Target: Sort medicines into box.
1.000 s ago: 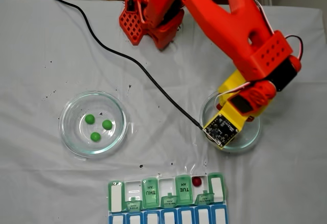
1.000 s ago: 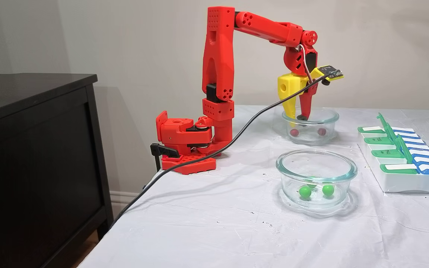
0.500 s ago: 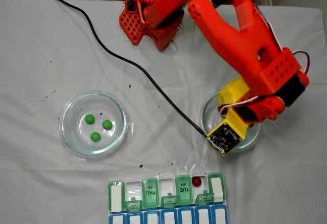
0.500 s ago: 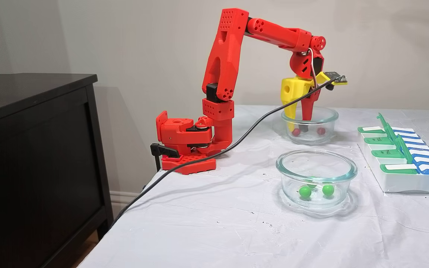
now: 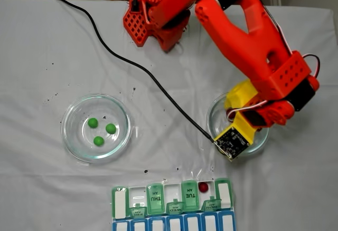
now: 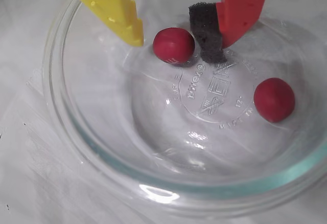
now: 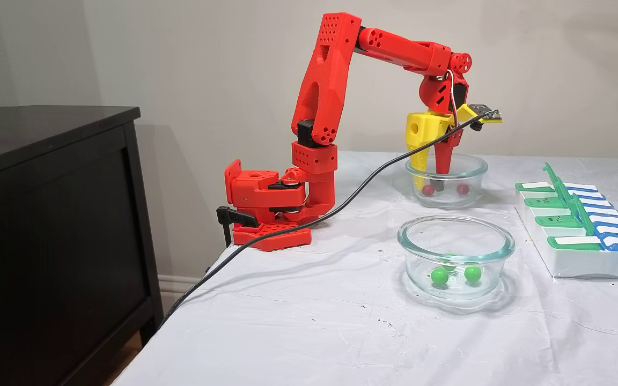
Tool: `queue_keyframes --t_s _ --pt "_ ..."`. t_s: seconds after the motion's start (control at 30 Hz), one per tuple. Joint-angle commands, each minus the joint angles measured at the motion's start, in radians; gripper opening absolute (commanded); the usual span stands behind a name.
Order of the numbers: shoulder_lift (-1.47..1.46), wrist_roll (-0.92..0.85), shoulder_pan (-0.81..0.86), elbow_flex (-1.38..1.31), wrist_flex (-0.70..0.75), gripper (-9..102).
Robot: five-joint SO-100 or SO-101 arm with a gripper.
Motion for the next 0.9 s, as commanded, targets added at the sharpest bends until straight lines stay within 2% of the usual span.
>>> queue_keyframes --t_s 0.0,0.23,0.33,0.63,0.87 --pt "0.009 -0.008 0.003 0.006 -0.005 17" --pt "0.003 -0.015 0.011 0.025 -0.008 13" --pt "-0.003 -0.014 0.012 0.028 -0.005 0" --pt "0.049 -0.003 0.012 0.061 -0.034 0" --pt "0.14 -0.038 0.066 -0.015 0.006 0"
